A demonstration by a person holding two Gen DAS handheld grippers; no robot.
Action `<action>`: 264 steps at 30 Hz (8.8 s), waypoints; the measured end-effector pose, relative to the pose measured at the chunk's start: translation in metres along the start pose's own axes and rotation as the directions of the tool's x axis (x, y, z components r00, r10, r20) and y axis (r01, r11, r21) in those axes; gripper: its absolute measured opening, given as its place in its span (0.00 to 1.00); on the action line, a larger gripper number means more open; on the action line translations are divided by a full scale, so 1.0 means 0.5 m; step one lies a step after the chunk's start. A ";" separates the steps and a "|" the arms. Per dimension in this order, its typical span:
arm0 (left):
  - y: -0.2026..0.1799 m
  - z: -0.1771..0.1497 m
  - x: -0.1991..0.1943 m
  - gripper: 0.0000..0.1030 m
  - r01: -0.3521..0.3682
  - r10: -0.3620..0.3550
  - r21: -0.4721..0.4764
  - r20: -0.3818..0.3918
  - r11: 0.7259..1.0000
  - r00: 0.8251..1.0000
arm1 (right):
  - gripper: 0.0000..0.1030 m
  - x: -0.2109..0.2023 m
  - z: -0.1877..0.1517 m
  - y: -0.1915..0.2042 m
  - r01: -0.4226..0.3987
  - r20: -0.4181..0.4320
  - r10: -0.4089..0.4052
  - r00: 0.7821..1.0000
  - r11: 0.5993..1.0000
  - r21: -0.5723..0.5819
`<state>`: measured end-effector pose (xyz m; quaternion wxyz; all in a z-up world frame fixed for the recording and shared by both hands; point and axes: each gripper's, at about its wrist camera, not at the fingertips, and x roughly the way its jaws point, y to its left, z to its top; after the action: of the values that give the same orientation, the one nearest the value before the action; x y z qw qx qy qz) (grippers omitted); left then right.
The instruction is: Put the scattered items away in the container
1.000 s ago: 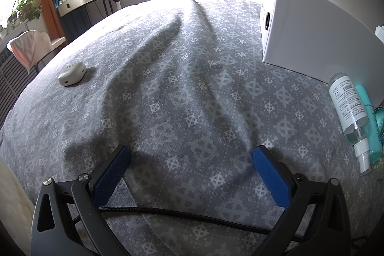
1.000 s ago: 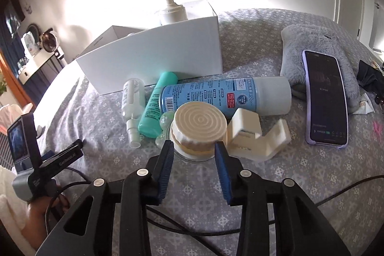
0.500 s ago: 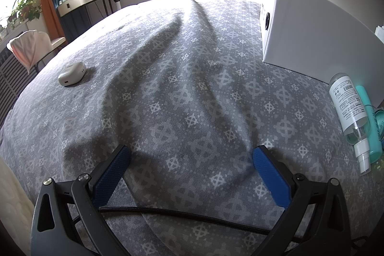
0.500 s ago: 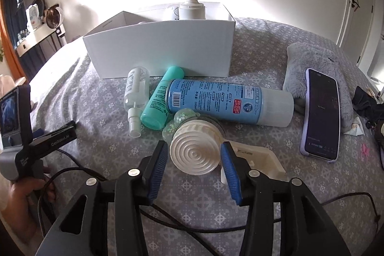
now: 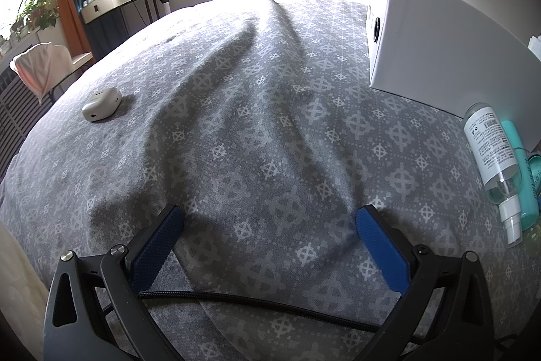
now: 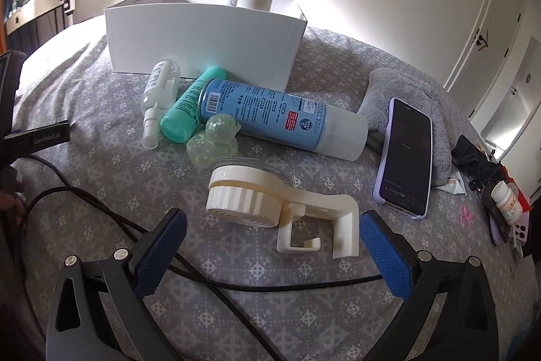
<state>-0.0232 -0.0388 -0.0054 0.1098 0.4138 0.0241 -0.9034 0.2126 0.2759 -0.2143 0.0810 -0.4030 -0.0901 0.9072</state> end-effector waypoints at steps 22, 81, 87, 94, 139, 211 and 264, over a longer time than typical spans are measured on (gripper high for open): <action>0.001 0.000 0.002 1.00 0.000 0.000 0.002 0.000 1.000 1.000 | 0.64 0.141 0.074 -0.023 -0.121 -0.237 0.098 0.966 0.989 -0.085; 0.001 -0.001 0.006 1.00 -0.001 0.001 0.003 0.001 1.000 1.000 | 0.29 0.144 0.499 0.060 0.067 0.266 -0.043 0.963 0.994 -0.082; 0.001 -0.001 0.007 1.00 -0.001 0.001 0.003 0.001 1.000 1.000 | 0.66 0.116 0.483 0.051 0.042 0.274 -0.030 0.961 0.998 -0.040; 0.003 0.000 0.008 1.00 -0.001 0.001 0.003 0.001 1.000 1.000 | 1.00 0.016 0.353 0.053 -0.048 0.299 0.044 0.953 0.999 0.006; -0.073 0.062 -0.159 1.00 0.303 -0.321 0.142 0.130 0.942 0.938 | 1.00 0.102 -0.065 -0.029 0.003 -0.174 0.036 0.984 0.977 0.214; -0.195 0.300 -0.215 0.86 0.196 -0.246 0.162 0.402 0.967 0.882 | 1.00 0.107 -0.059 -0.025 0.003 -0.174 0.035 0.984 0.978 0.210; -0.128 -0.021 -0.027 1.00 0.206 -0.204 0.224 -0.033 0.953 0.978 | 1.00 0.104 -0.058 -0.028 0.008 -0.174 0.028 0.984 0.979 0.204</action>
<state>-0.0207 0.0273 -0.0051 -0.0323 0.4234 -0.0355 -0.9047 0.2007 0.3036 -0.2676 0.1250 -0.4716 0.0127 0.8728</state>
